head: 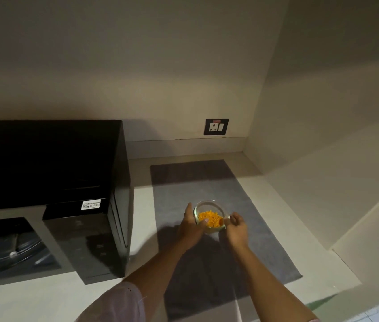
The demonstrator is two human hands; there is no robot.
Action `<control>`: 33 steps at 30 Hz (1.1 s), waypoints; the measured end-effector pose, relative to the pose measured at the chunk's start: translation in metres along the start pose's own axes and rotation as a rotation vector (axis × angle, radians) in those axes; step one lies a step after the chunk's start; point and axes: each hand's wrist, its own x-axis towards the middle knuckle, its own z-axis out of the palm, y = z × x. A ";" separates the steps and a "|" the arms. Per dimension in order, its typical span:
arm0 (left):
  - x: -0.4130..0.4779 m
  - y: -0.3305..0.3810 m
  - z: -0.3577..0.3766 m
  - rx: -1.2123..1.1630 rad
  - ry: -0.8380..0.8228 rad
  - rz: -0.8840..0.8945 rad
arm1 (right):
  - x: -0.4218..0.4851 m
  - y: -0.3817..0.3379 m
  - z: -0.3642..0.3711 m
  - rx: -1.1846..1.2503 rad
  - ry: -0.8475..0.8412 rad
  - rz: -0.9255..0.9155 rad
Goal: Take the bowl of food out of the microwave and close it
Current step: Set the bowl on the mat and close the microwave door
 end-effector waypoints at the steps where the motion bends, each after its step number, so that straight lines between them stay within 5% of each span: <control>1: -0.005 0.003 -0.003 0.021 -0.006 0.039 | -0.006 -0.007 -0.001 0.003 0.011 -0.030; 9: -0.076 0.060 -0.066 0.190 -0.036 0.469 | -0.089 -0.099 0.015 0.174 -0.030 -0.433; 17: -0.161 0.093 -0.177 0.353 0.202 0.750 | -0.201 -0.184 0.055 0.326 -0.266 -0.739; 25: -0.223 0.065 -0.306 0.593 0.503 0.612 | -0.308 -0.212 0.146 0.146 -0.615 -0.955; 33: -0.277 0.005 -0.405 0.878 0.701 0.263 | -0.371 -0.196 0.235 -0.314 -0.821 -1.013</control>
